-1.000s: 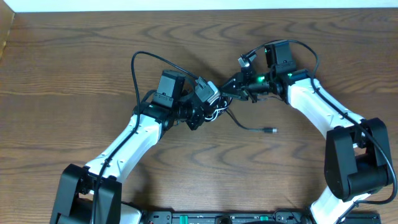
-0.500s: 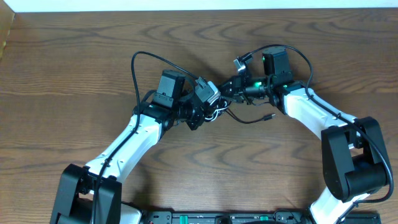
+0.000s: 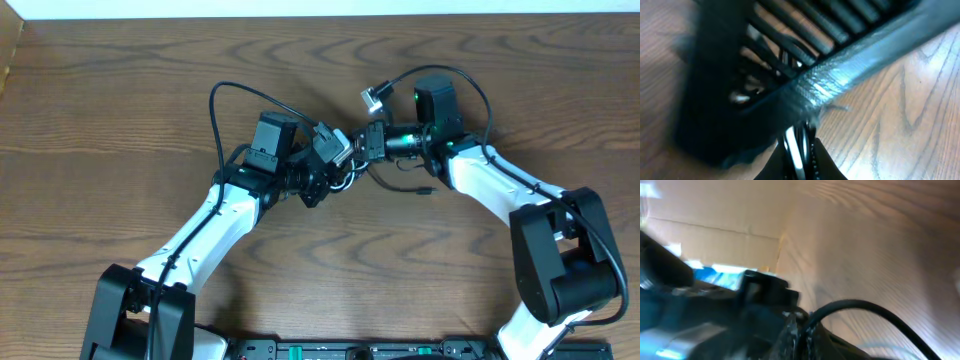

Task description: Untangle cables

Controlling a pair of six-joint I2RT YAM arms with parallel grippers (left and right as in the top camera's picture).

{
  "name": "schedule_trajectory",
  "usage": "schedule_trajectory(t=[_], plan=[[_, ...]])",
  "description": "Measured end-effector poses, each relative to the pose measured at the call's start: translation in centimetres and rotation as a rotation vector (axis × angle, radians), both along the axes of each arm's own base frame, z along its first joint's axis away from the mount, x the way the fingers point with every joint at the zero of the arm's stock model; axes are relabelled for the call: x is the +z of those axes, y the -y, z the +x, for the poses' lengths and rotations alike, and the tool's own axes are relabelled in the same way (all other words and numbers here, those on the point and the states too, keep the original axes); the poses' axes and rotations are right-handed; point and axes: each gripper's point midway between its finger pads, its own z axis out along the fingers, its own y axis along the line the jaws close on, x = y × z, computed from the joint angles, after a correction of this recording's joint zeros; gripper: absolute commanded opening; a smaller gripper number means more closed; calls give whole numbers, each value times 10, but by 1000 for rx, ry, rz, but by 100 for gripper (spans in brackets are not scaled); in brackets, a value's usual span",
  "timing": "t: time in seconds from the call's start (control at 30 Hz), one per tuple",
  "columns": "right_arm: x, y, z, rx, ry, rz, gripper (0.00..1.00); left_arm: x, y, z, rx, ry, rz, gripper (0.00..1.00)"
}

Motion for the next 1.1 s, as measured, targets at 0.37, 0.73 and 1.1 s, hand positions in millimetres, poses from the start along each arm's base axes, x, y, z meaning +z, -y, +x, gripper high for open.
schedule_trajectory(t=[0.37,0.73,1.1], plan=[[60,-7,3,45,228,185,1,19,2,5,-6,41,-33,7],[127,29,12,-10,456,333,1,31,12,-6,-64,19,-93,8],[169,93,39,-174,535,356,1,-3,7,-20,-57,-92,-45,8]])
